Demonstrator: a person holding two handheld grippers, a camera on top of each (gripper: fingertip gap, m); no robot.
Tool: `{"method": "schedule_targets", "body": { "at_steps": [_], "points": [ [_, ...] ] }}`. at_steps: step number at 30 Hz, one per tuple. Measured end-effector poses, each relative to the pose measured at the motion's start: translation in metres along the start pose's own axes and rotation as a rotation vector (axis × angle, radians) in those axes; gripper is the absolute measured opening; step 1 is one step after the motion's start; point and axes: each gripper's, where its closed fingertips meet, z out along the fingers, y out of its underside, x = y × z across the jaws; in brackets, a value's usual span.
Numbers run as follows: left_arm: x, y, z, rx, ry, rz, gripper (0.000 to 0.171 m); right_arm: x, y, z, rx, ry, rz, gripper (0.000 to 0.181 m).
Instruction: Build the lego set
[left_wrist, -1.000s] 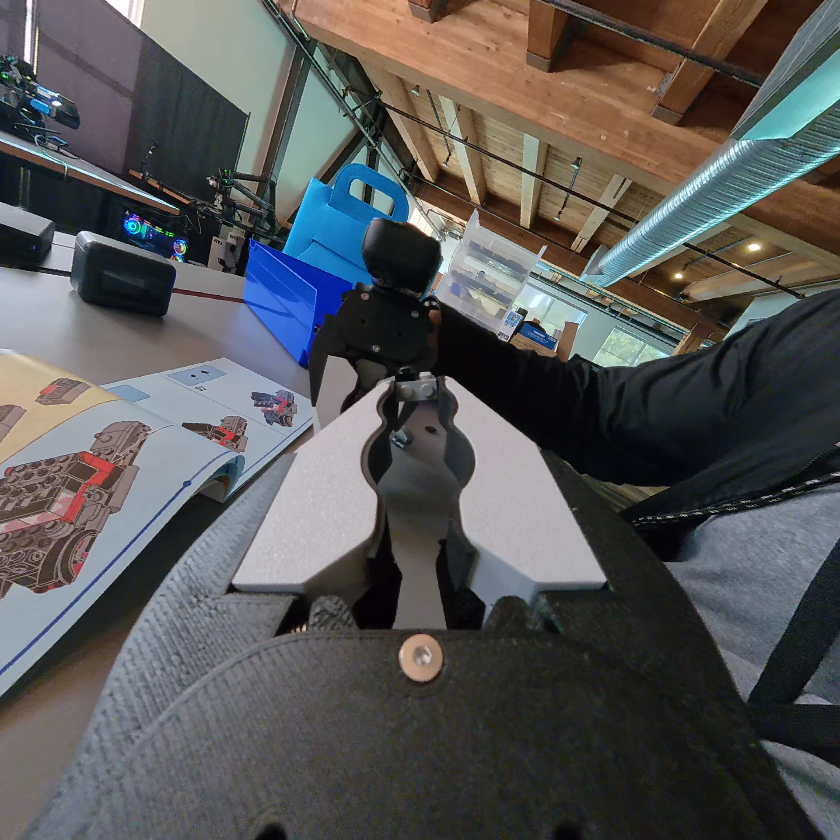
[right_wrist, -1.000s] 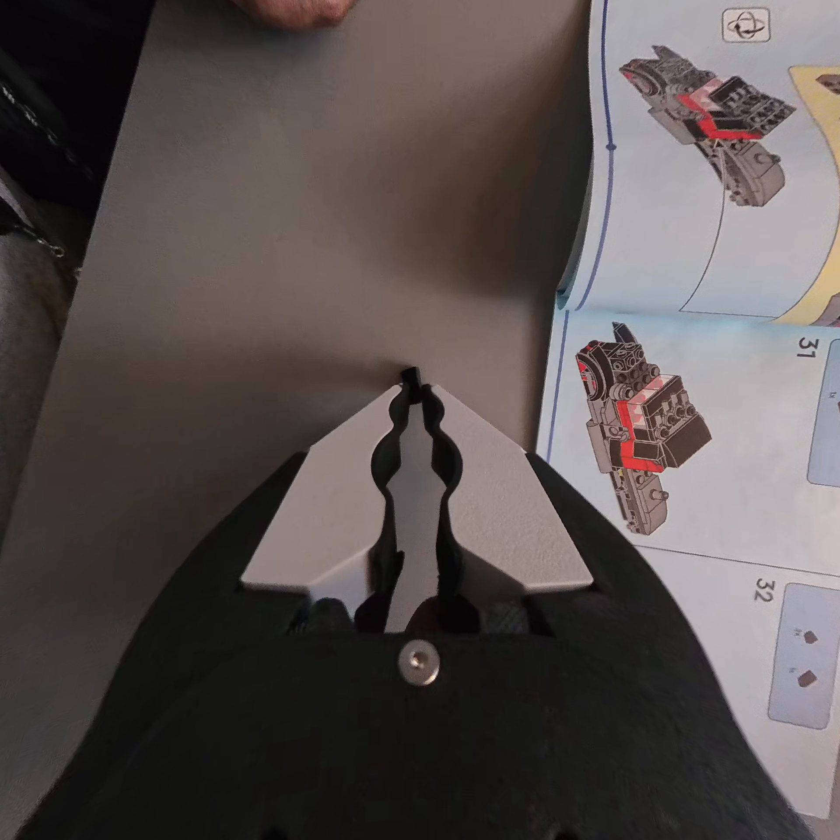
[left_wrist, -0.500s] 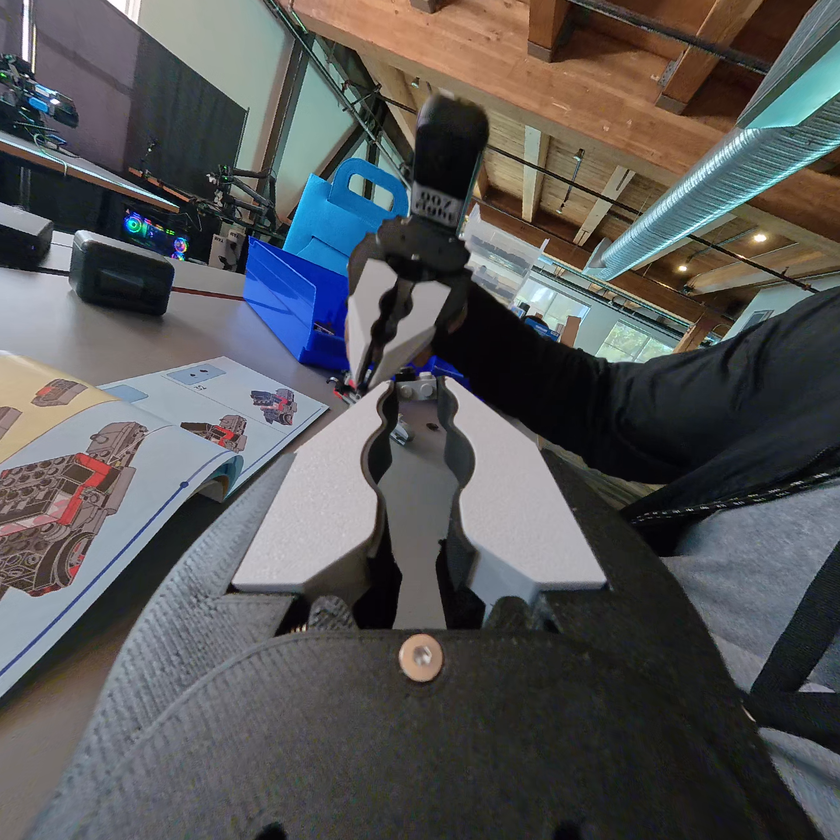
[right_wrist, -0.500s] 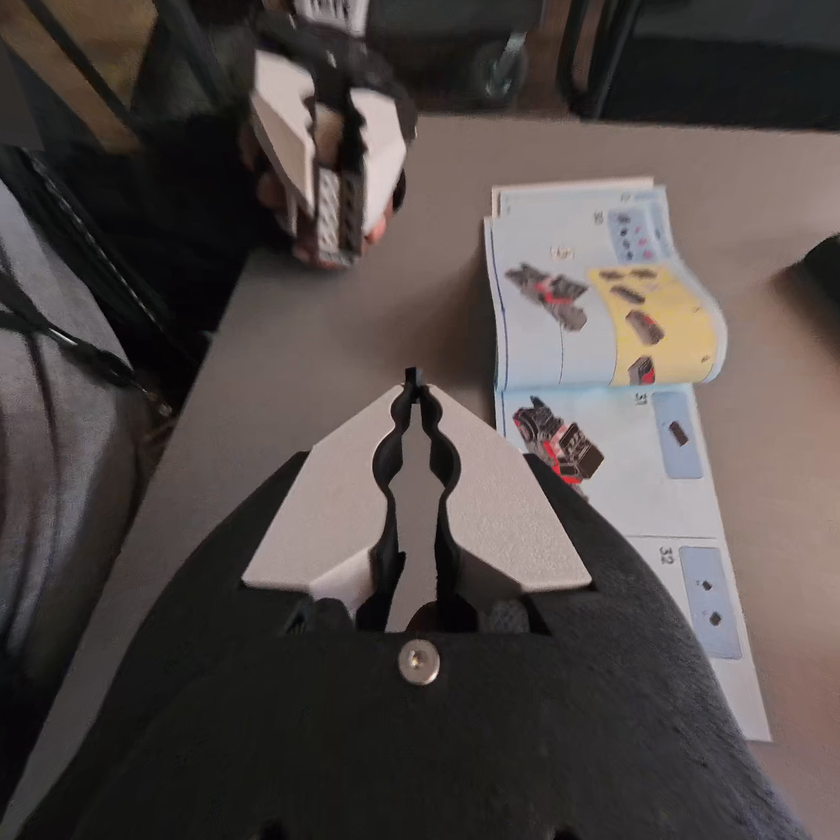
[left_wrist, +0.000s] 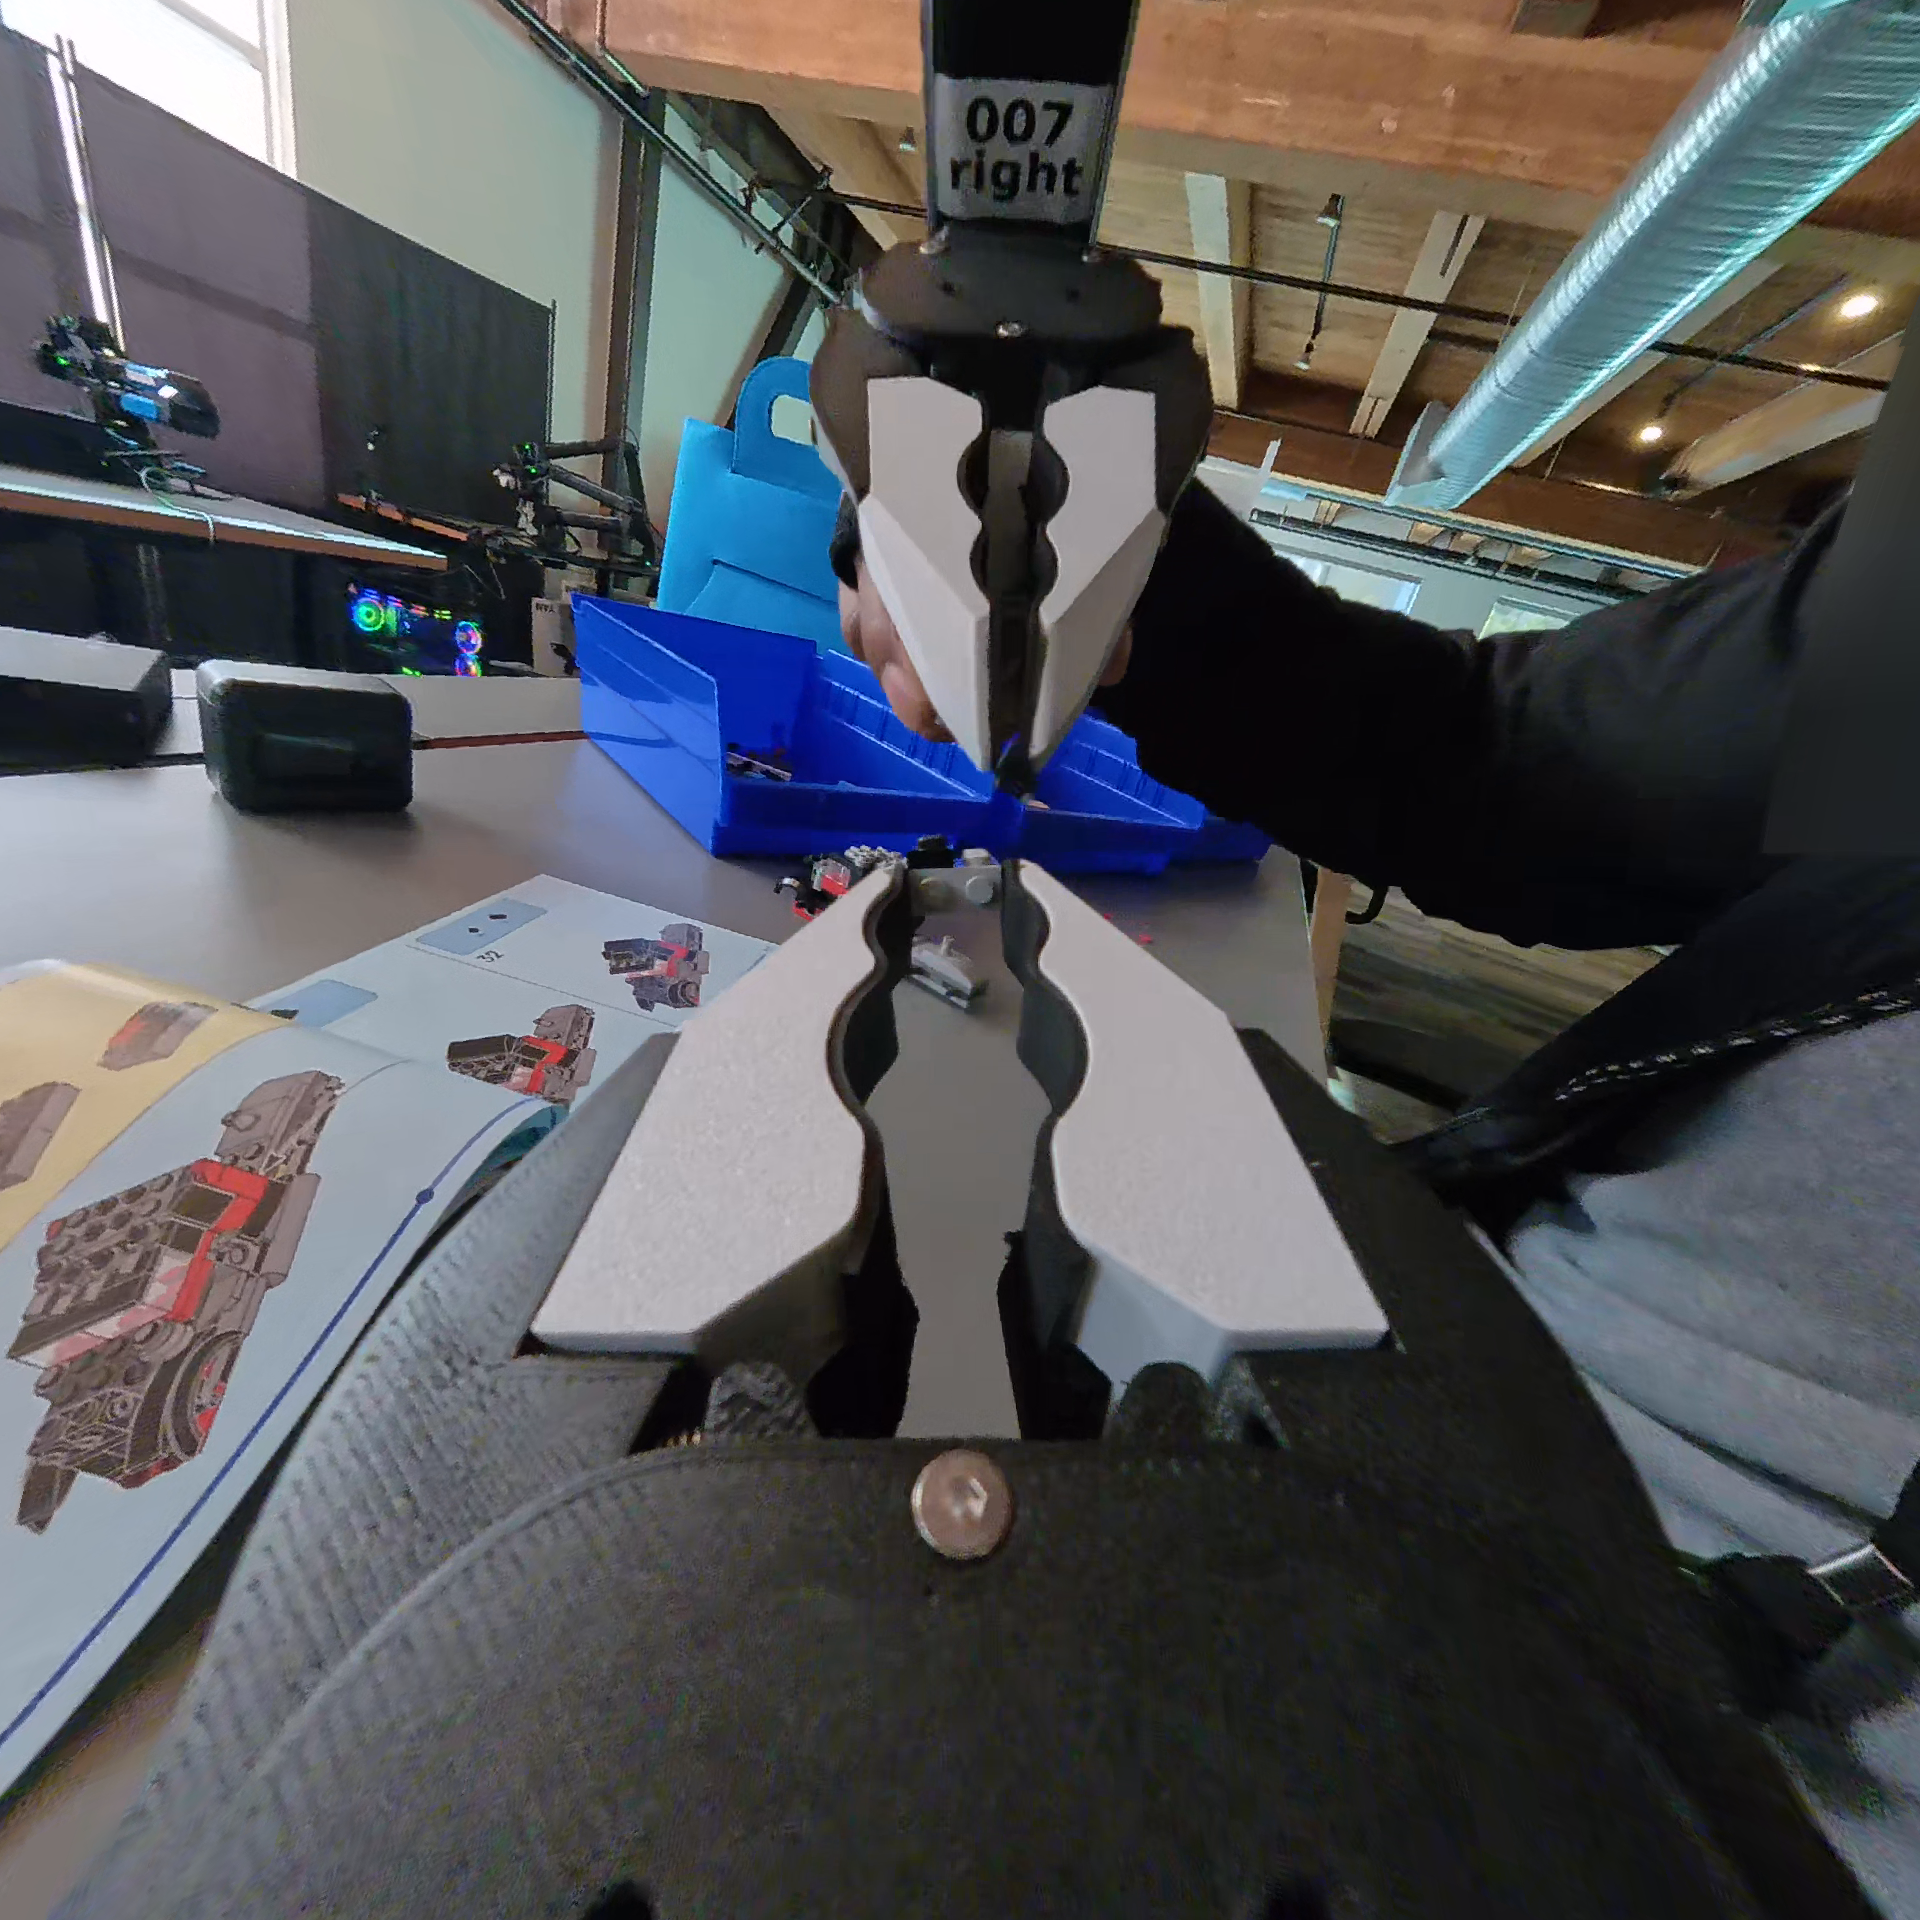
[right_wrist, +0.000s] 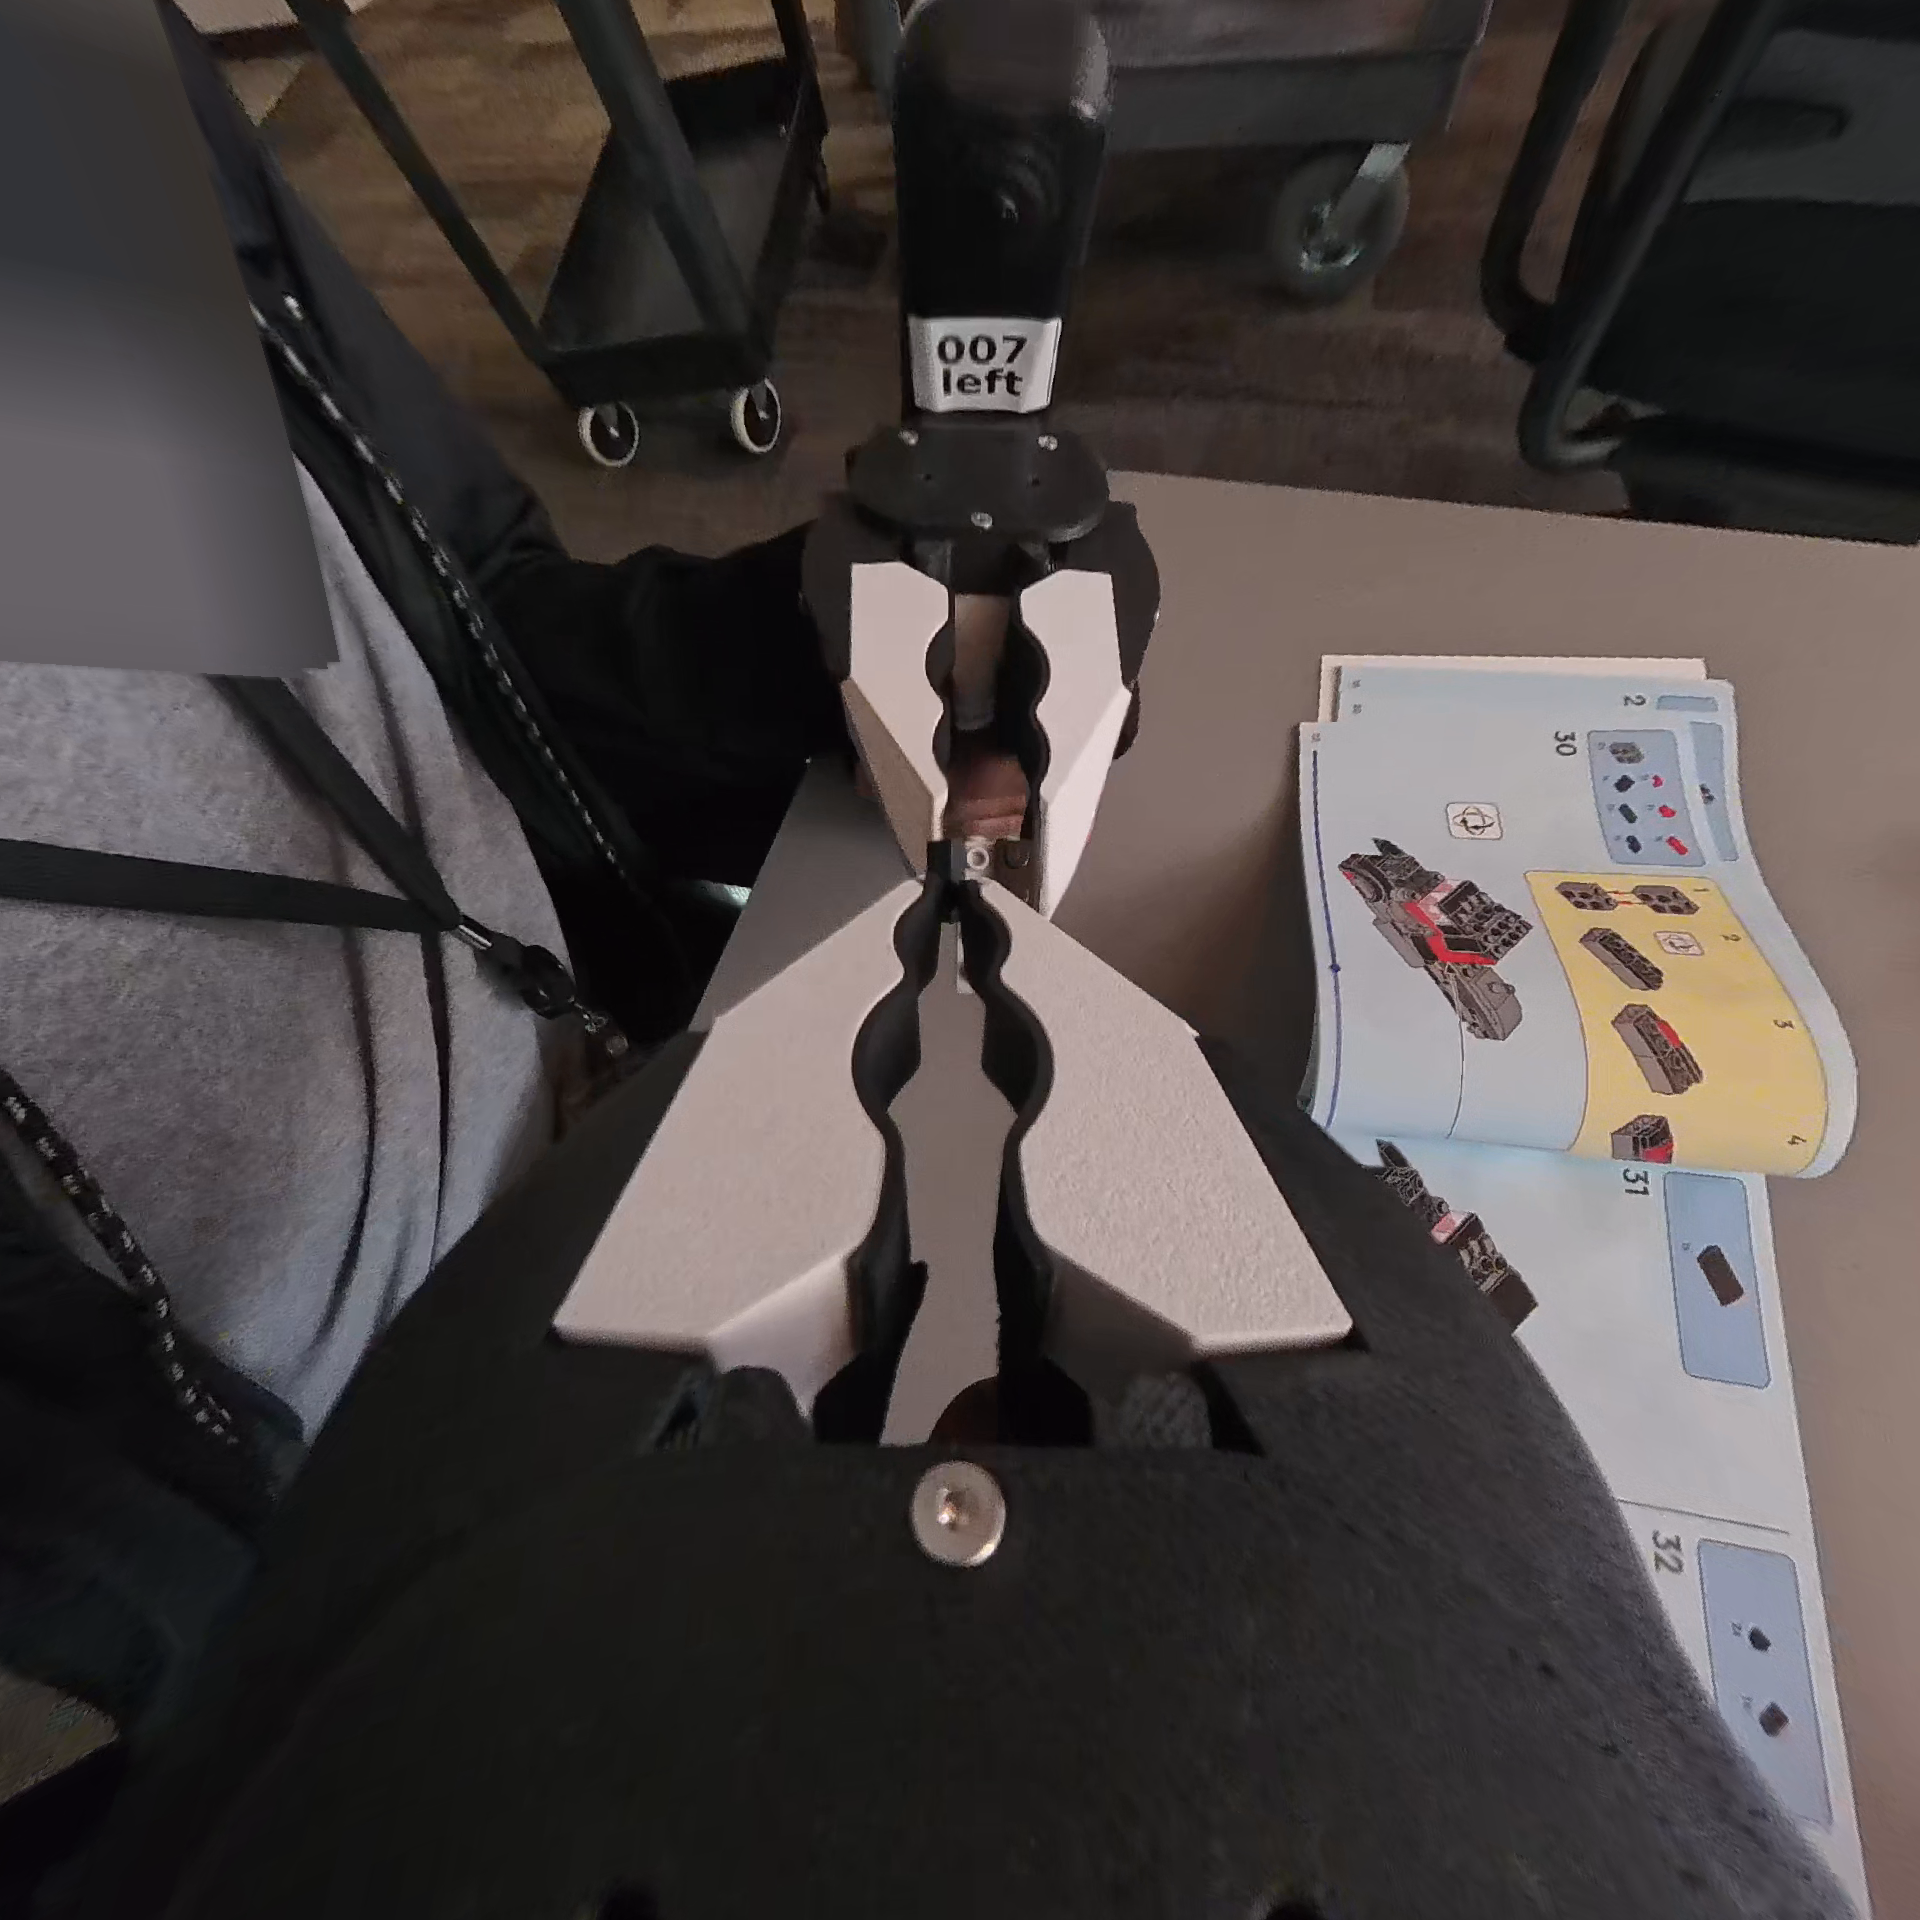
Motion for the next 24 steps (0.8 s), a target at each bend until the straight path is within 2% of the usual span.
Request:
{"method": "schedule_targets", "body": {
  "at_steps": [10, 24],
  "points": [
    [-0.0001, 0.0006, 0.0006, -0.006, 0.006, -0.007, 0.017, 0.0078, 0.0058, 0.0077, -0.066, 0.022, 0.012, 0.003],
    [0.0008, -0.0003, -0.0003, 0.000, 0.014, -0.010, 0.017, 0.0063, 0.0039, 0.0107, -0.067, 0.024, 0.014, 0.004]
  ]
}}
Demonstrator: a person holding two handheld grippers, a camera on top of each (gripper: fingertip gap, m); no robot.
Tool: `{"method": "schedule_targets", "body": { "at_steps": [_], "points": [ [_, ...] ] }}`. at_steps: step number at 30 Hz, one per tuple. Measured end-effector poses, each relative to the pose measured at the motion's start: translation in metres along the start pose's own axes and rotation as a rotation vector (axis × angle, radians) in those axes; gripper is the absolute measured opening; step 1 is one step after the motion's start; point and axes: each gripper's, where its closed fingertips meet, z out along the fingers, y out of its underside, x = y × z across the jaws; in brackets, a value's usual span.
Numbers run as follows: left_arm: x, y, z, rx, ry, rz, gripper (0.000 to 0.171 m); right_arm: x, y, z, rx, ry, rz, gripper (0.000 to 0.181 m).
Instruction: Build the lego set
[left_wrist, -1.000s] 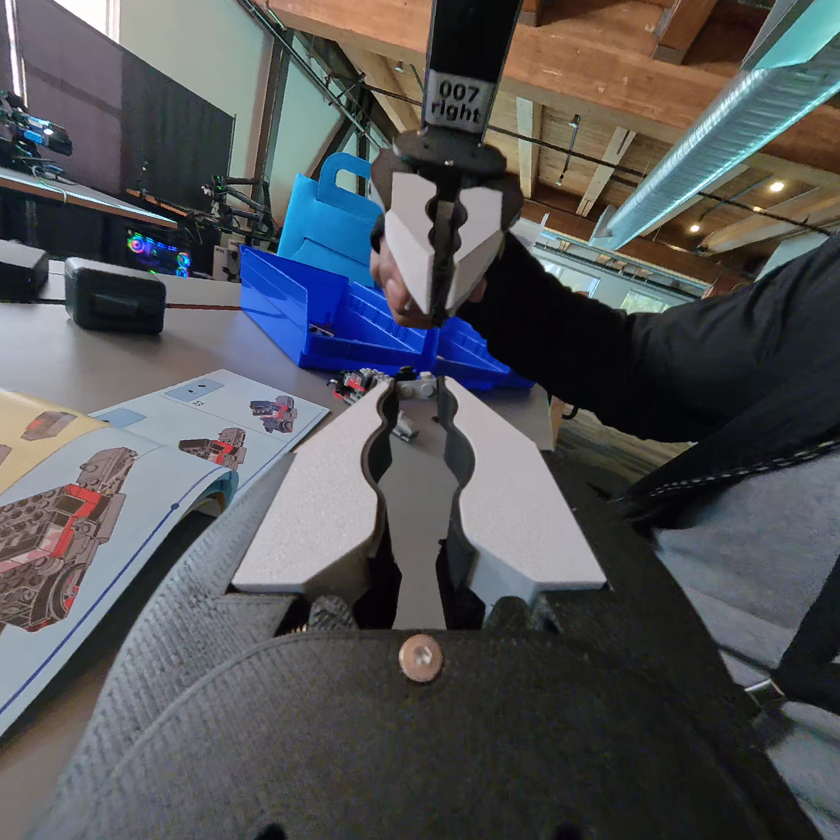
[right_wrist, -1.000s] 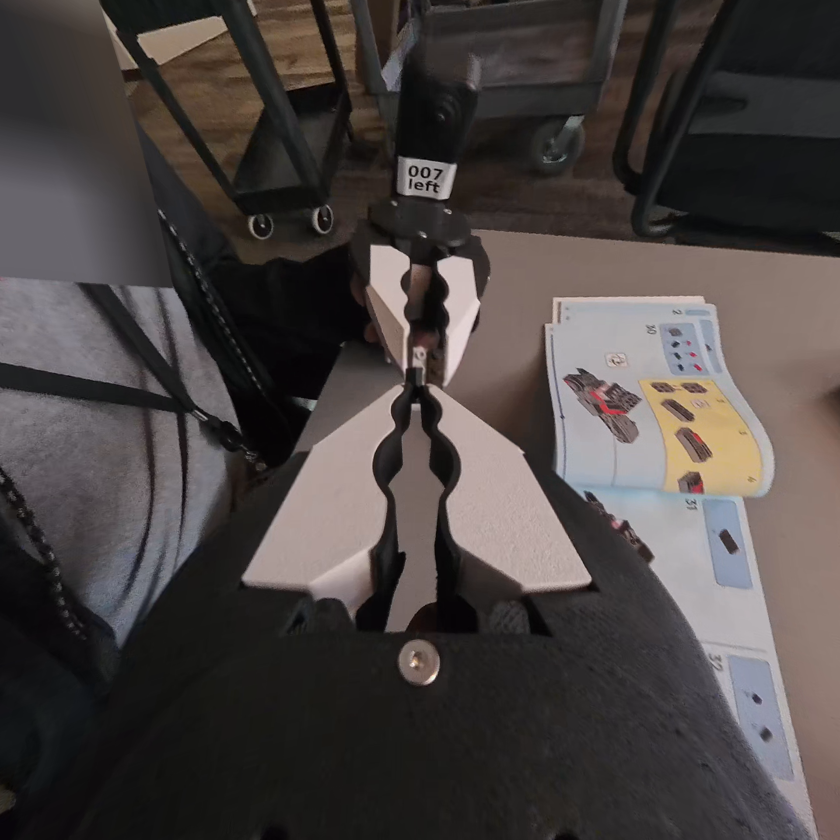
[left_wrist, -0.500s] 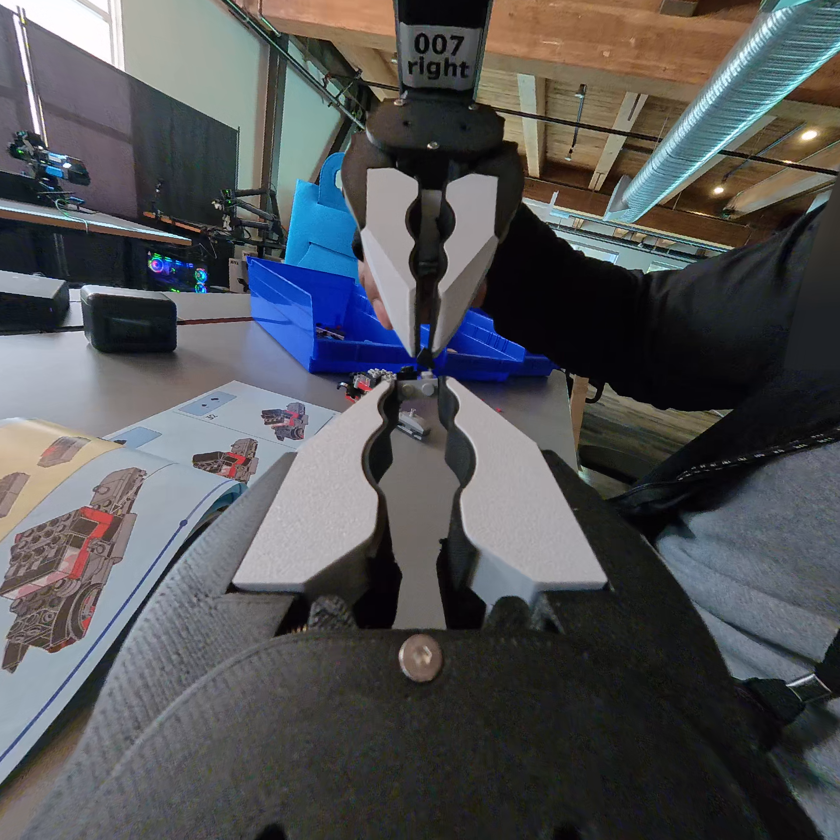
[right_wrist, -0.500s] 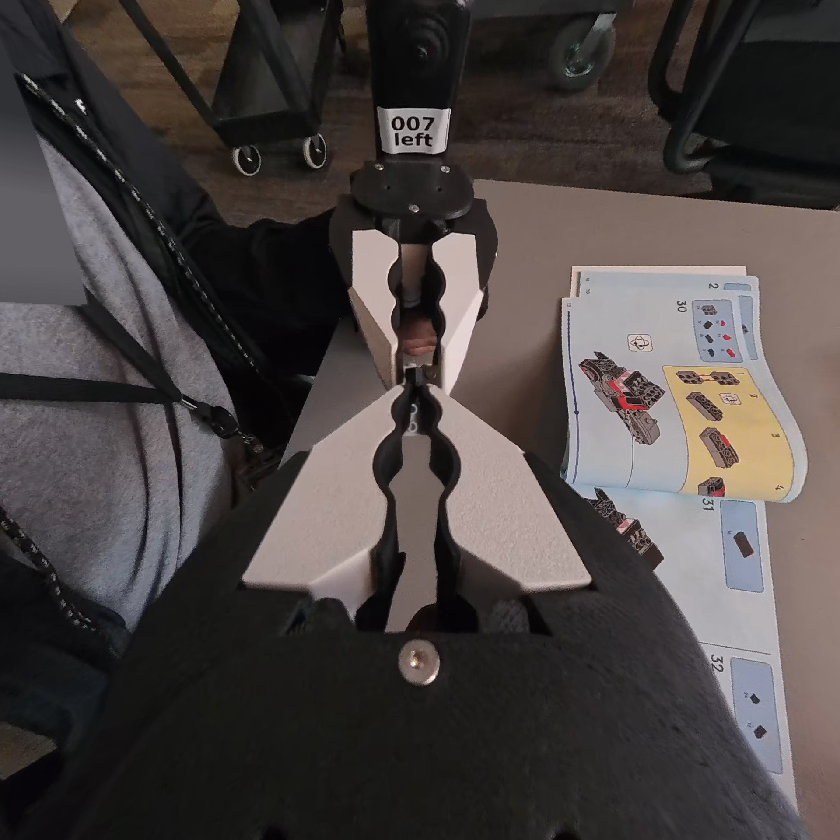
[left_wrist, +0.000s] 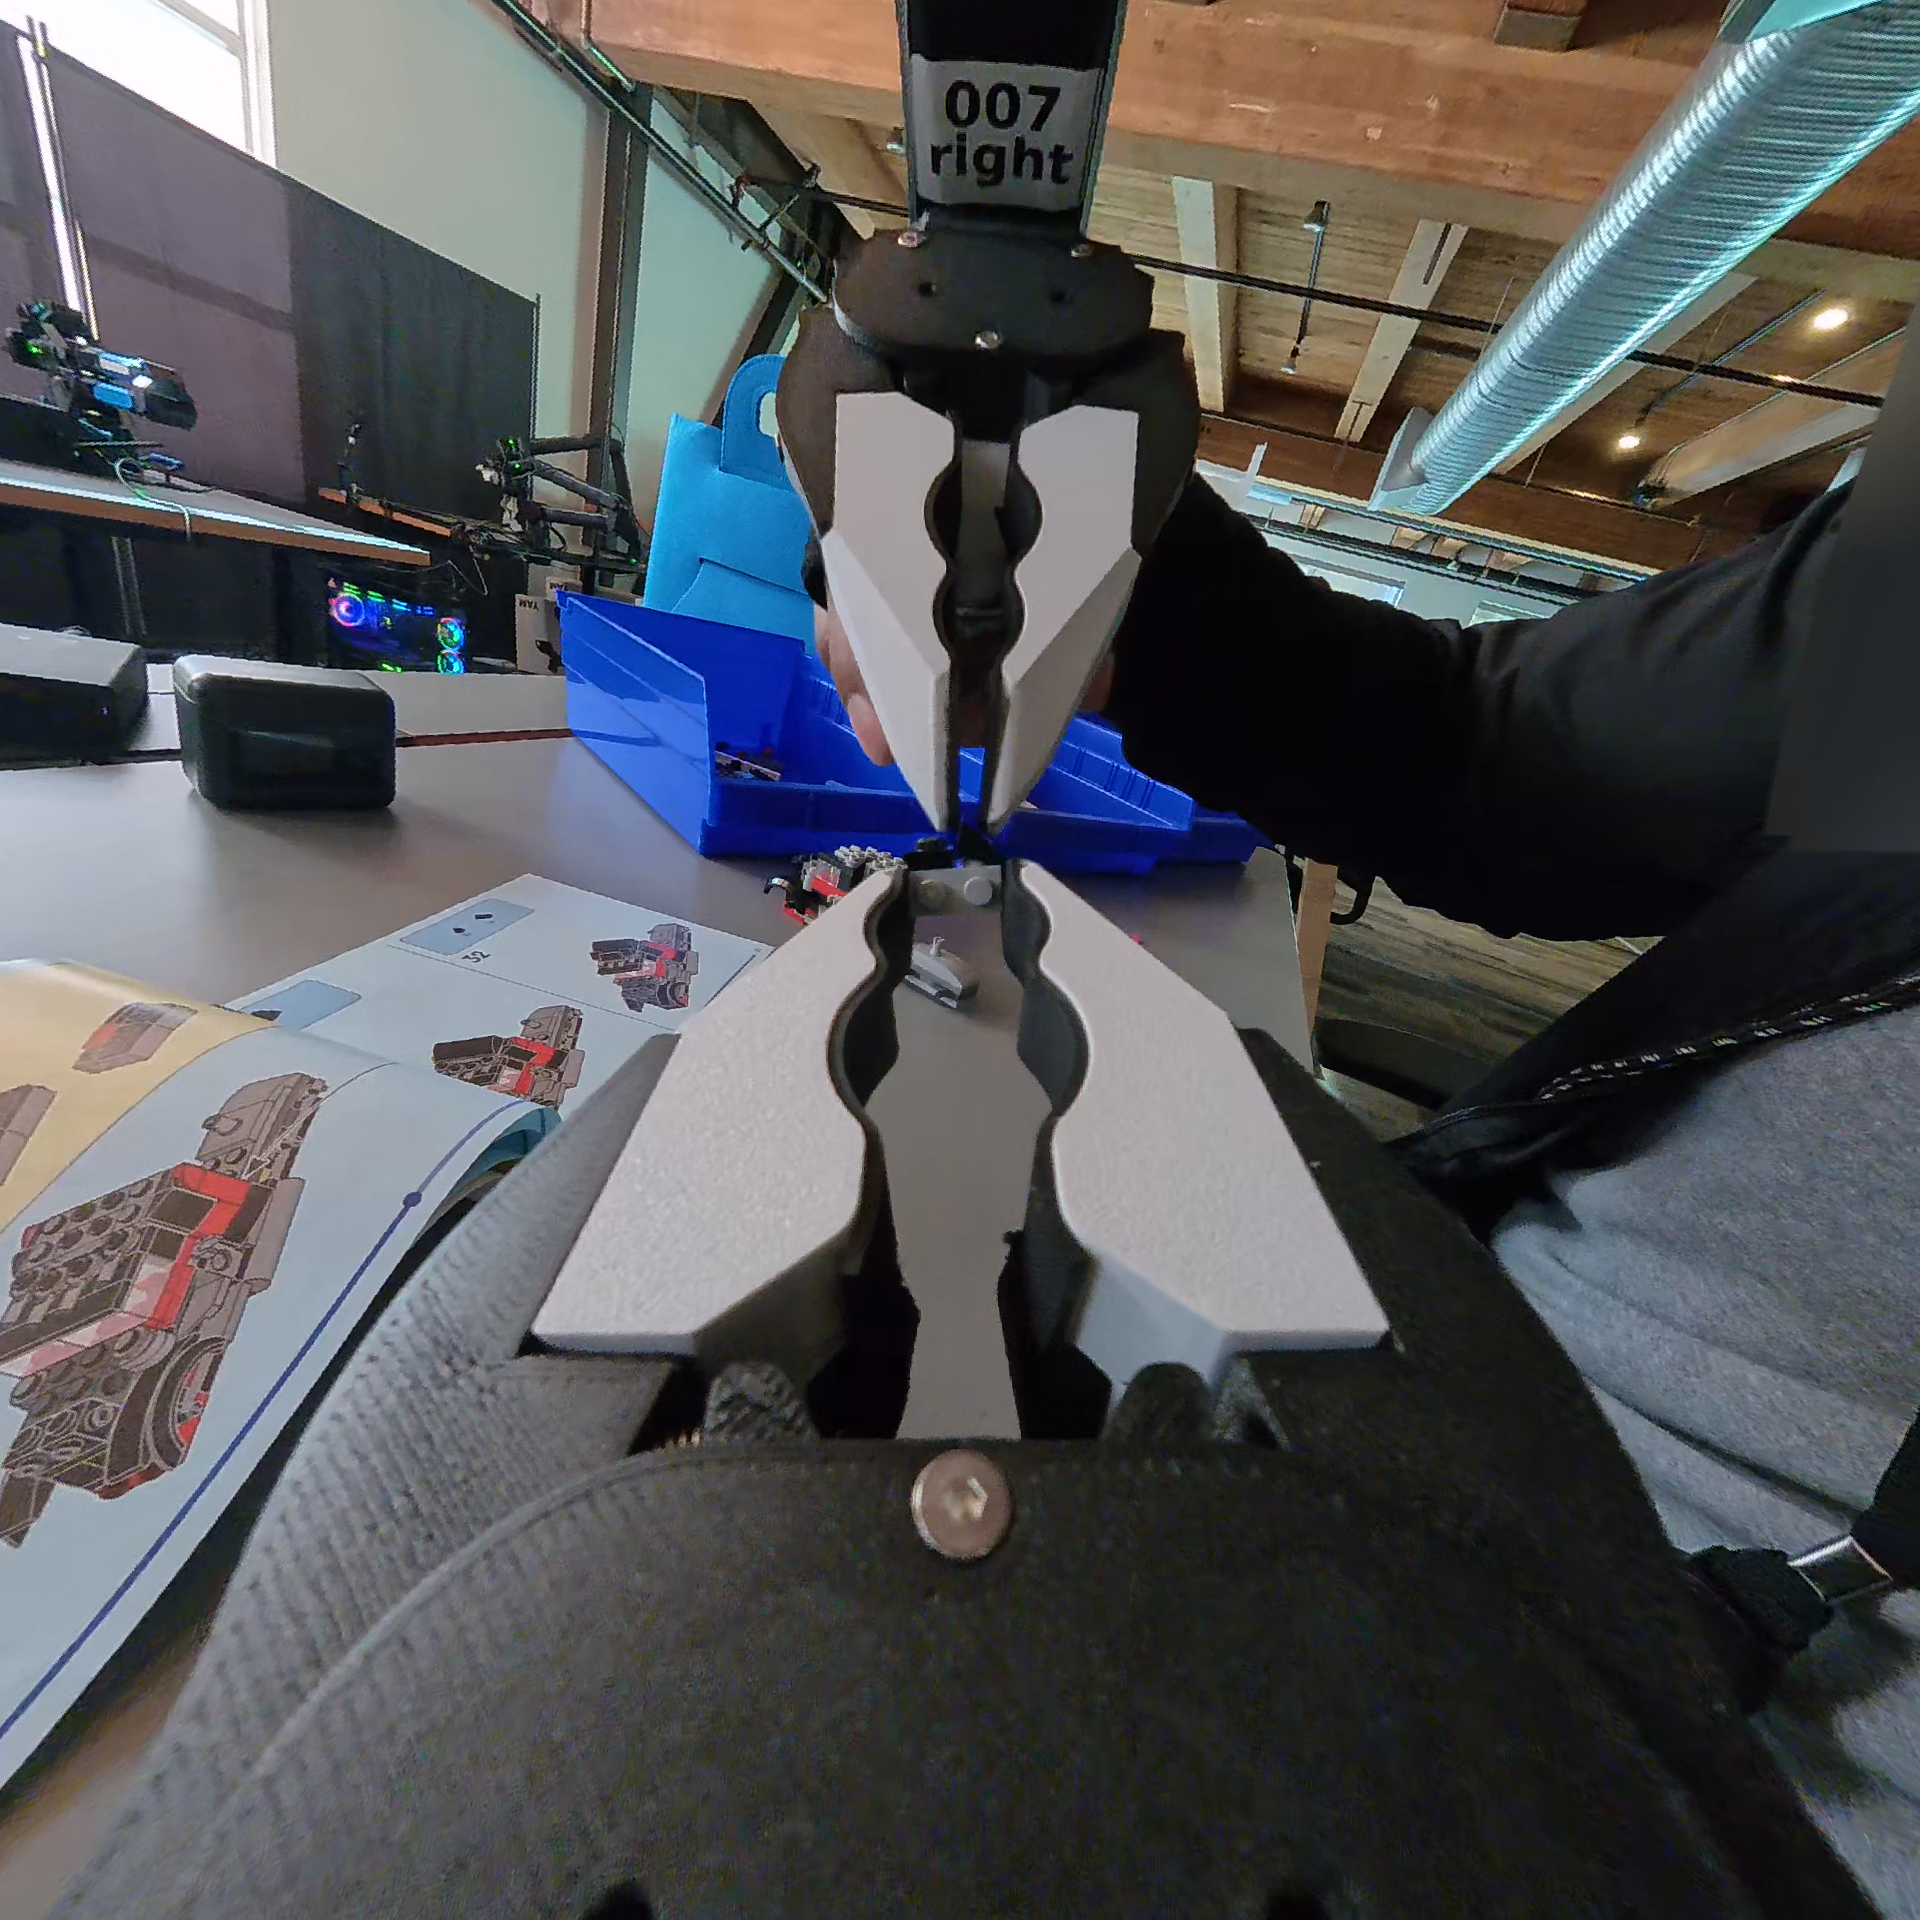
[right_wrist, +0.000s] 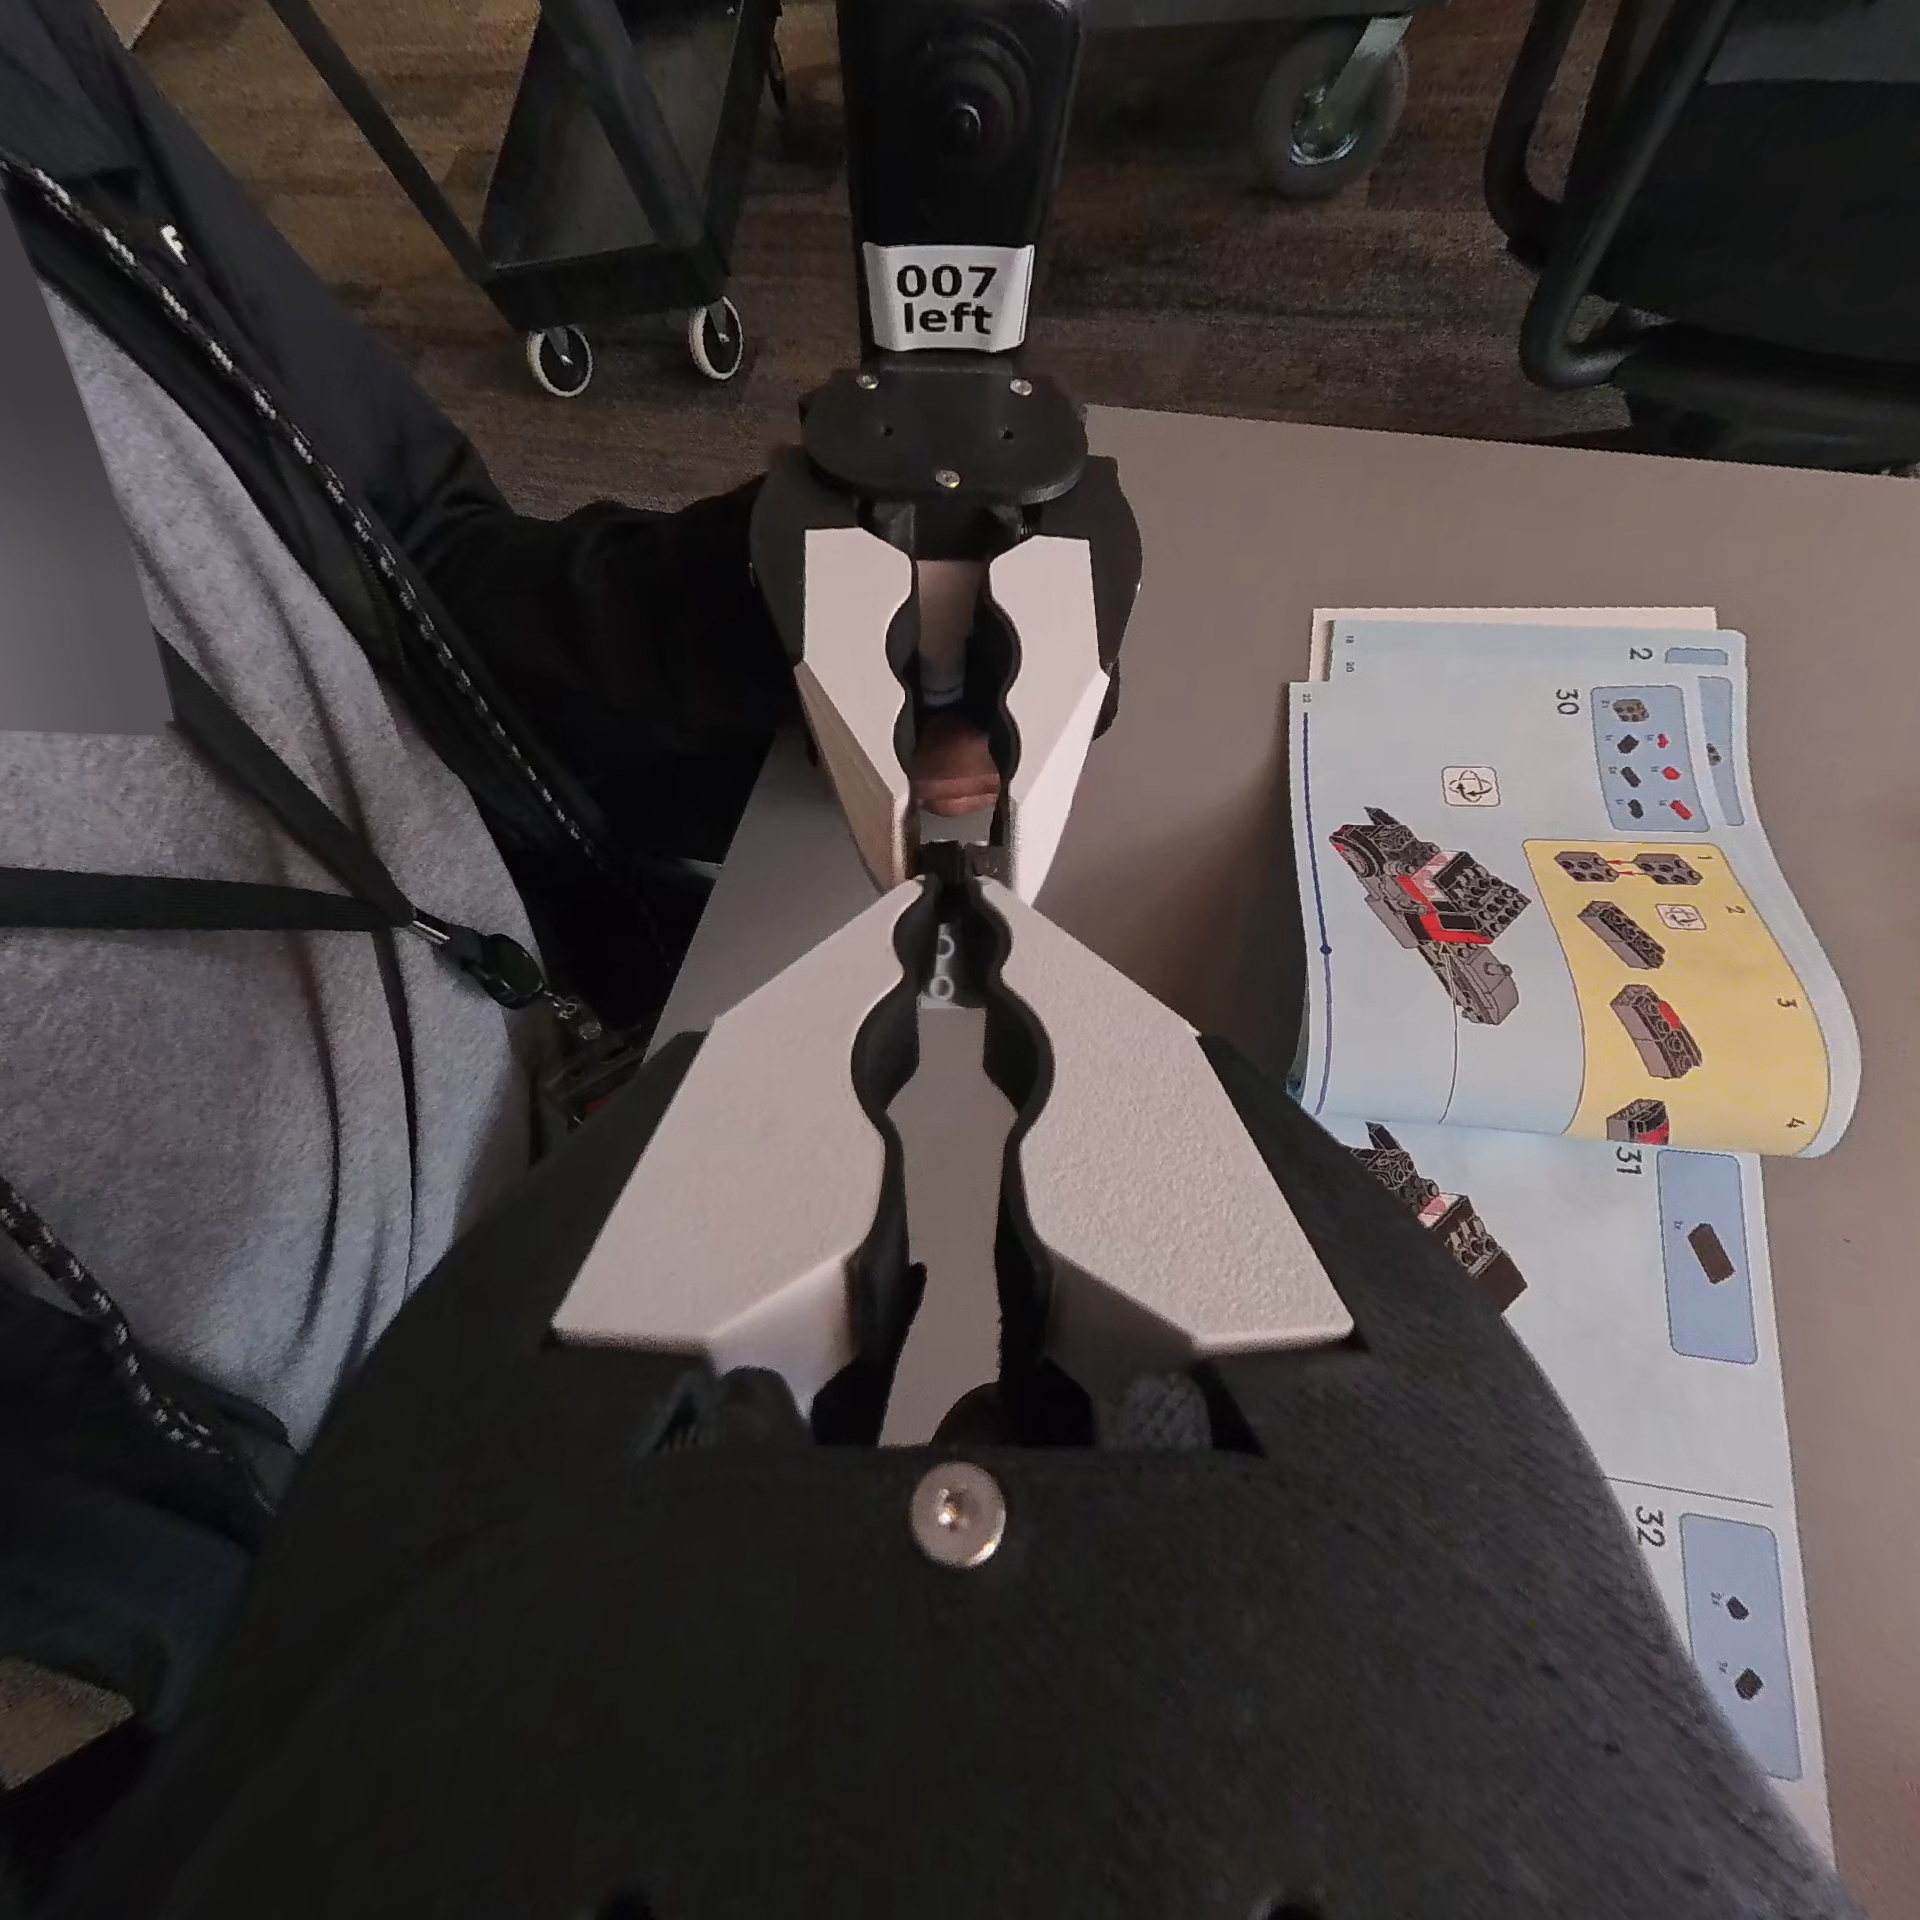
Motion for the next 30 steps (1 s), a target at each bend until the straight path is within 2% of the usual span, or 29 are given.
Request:
{"method": "schedule_targets", "body": {
  "at_steps": [9, 13, 18, 21, 22, 23, 24, 30],
  "points": [
    [0.000, -0.001, -0.001, 0.010, 0.009, -0.012, 0.017, -0.001, -0.002, -0.001, 0.026, 0.005, 0.001, 0.007],
    [0.000, -0.004, -0.002, 0.027, 0.016, -0.030, 0.017, 0.003, -0.004, -0.008, 0.071, 0.067, -0.038, 0.015],
    [-0.003, -0.009, -0.007, 0.064, 0.024, -0.065, 0.017, -0.001, 0.001, -0.021, 0.309, 0.262, -0.149, 0.029],
    [-0.003, -0.010, -0.008, 0.075, 0.033, -0.084, 0.017, -0.009, 0.014, -0.018, 0.385, 0.449, -0.299, 0.038],
    [-0.003, -0.010, -0.007, 0.077, 0.038, -0.089, 0.017, -0.007, 0.017, -0.017, 0.393, 0.536, -0.354, 0.040],
    [-0.002, -0.010, -0.007, 0.079, 0.044, -0.094, 0.017, -0.002, 0.018, -0.019, 0.397, 0.655, -0.415, 0.051],
    [0.000, -0.009, -0.006, 0.080, 0.051, -0.100, 0.017, 0.001, 0.017, -0.021, 0.402, 0.746, -0.468, 0.055],
    [0.004, -0.008, -0.003, 0.077, 0.068, -0.113, 0.017, -0.006, 0.001, -0.008, 0.344, 0.875, -0.708, 0.055]
  ]
}}
